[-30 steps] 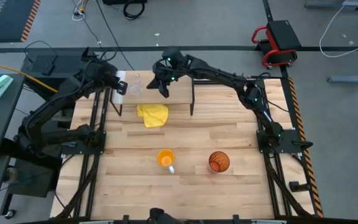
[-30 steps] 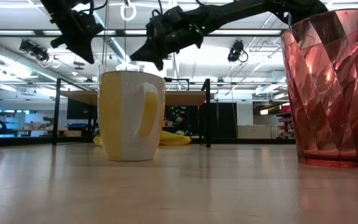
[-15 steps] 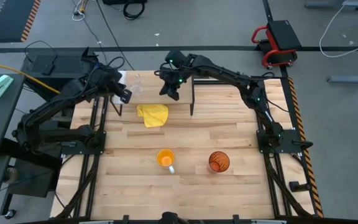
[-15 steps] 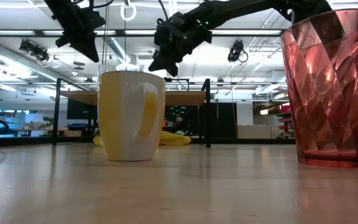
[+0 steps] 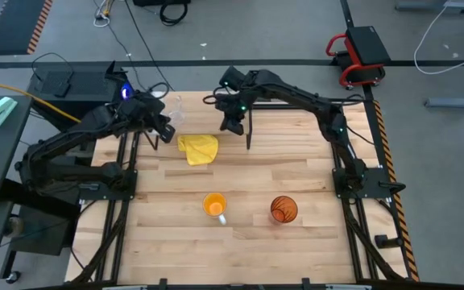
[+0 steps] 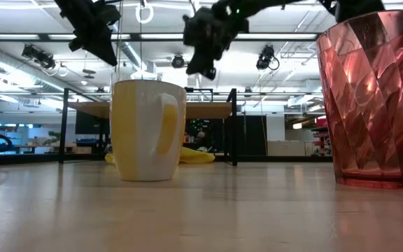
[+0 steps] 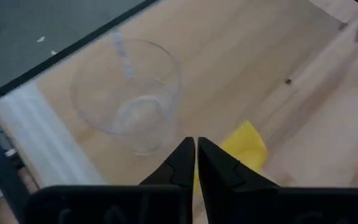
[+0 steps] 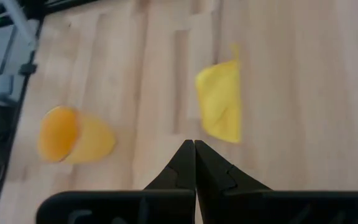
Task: Stack small to large cups/mugs on shelf
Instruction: Put the yellow mug on the shelf
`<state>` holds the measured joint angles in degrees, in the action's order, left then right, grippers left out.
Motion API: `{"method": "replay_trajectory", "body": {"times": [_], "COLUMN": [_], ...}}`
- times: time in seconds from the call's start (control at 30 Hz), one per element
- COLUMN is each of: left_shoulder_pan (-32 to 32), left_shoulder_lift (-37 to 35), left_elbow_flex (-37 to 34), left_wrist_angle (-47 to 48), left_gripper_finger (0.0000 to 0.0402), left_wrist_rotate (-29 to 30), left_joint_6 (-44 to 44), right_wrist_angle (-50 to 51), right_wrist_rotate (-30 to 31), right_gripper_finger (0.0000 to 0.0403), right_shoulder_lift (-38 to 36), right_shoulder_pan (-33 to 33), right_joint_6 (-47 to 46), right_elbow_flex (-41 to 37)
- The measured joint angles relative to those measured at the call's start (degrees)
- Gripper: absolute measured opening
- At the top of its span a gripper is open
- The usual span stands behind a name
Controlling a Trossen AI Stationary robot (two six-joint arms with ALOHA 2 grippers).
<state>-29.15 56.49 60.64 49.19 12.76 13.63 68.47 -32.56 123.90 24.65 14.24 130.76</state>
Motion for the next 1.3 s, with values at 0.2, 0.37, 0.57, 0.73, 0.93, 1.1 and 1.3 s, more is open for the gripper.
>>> {"method": "replay_trajectory", "body": {"times": [0.2,0.37,0.57,0.73,0.93,1.1,1.3], "left_shoulder_pan": [6.38,13.00,20.72,25.60,29.39,30.86,31.04], "left_shoulder_lift": [0.00,0.00,0.34,1.25,3.09,4.52,6.52], "left_elbow_flex": [-0.01,-0.02,-0.02,-0.05,0.02,0.00,-0.09], "left_wrist_angle": [5.26,7.31,7.26,7.14,6.83,6.59,6.13], "left_gripper_finger": [0.0016,0.0021,0.0027,0.0019,0.0014,0.0022,0.0021], "left_wrist_rotate": [-0.11,0.01,2.80,6.63,8.31,10.56,11.01], "left_joint_6": [4.01,9.00,14.34,17.76,19.15,19.17,18.88], "right_wrist_angle": [3.36,5.06,7.00,9.39,5.94,-6.70,-28.19], "right_wrist_rotate": [0.69,3.63,12.08,17.64,20.75,20.93,20.86], "right_gripper_finger": [0.0004,0.0004,0.0004,0.0004,0.0004,0.0004,0.0004], "right_shoulder_lift": [-6.57,-11.33,-14.76,-16.36,-22.92,-36.61,-57.27], "right_shoulder_pan": [-5.97,-12.28,-19.42,-23.30,-24.49,-23.40,-22.87], "right_joint_6": [3.22,2.91,-0.92,-5.16,-10.10,-14.95,-21.92], "right_elbow_flex": [0.00,0.00,0.00,-0.12,-12.93,-35.98,-62.23]}}
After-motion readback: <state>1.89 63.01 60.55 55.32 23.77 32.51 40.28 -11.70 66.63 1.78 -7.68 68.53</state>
